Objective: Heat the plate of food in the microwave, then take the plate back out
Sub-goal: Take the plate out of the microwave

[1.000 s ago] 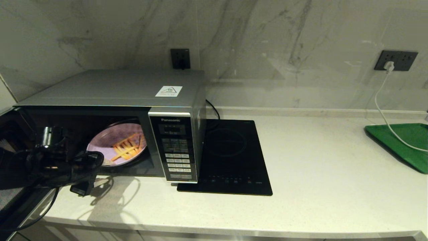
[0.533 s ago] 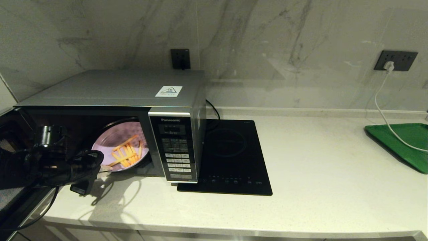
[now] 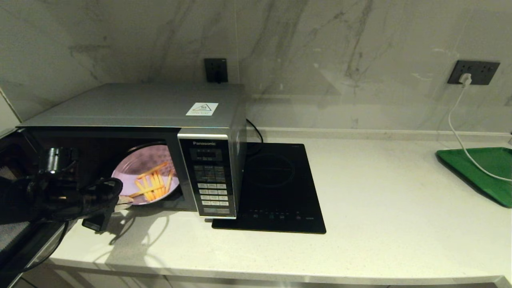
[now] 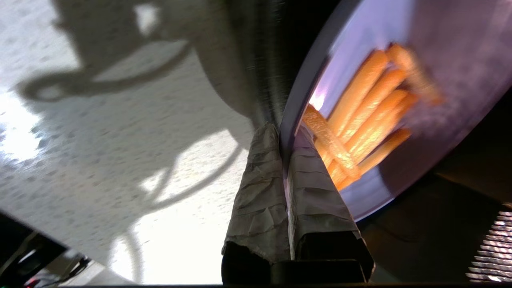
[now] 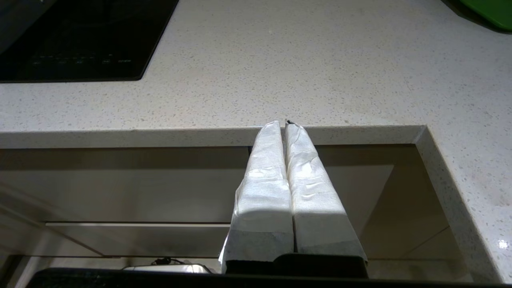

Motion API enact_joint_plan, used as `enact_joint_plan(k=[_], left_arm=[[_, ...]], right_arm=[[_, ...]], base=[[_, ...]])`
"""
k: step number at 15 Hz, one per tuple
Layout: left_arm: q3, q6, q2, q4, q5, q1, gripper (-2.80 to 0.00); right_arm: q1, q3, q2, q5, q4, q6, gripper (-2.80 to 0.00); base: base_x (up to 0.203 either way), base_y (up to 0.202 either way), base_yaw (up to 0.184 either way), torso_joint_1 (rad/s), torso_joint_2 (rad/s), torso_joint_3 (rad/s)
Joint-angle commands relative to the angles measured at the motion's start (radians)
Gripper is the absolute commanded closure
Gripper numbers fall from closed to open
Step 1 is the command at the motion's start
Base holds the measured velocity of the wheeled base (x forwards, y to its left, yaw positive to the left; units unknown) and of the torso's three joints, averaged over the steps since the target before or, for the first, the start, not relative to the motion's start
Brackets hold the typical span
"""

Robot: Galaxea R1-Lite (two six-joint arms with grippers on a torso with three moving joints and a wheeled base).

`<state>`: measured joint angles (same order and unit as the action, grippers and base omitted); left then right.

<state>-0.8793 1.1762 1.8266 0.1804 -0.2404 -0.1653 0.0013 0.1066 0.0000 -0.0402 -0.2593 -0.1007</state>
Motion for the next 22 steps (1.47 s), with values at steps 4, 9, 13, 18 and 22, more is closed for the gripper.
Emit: enact_joint_plan(k=[4, 9, 13, 18, 22], left_arm=[[-0.095, 0.008, -0.058, -0.073, -0.008, 0.006, 0.0], [-0.091, 0.005, -0.082, -0.107, -0.002, 0.003, 0.0], [-0.024, -0.078, -0.154, -0.169, -0.002, -0.027, 0.0], [0.102, -0.147, -0.275, -0.174, -0.002, -0.047, 0.0], [0.204, -0.294, -0.415, -0.284, -0.006, -0.046, 0.0]], right_arm=[[0.0, -0.001, 0.002, 0.0, -0.001, -0.001, 0.0], [0.0, -0.001, 0.002, 0.0, -0.001, -0.001, 0.0], [0.0, 0.0, 0.002, 0.0, -0.001, -0.001, 0.0], [0.0, 0.001, 0.0, 0.0, -0.001, -0.001, 0.0], [0.0, 0.001, 0.002, 0.0, -0.001, -0.001, 0.0]], base=[[0.0, 0.0, 0.0, 0.0, 0.0, 0.0], [0.0, 0.0, 0.0, 0.0, 0.0, 0.0], [0.0, 0.0, 0.0, 0.0, 0.0, 0.0], [0.0, 0.0, 0.0, 0.0, 0.0, 0.0], [0.0, 0.0, 0.0, 0.0, 0.0, 0.0]])
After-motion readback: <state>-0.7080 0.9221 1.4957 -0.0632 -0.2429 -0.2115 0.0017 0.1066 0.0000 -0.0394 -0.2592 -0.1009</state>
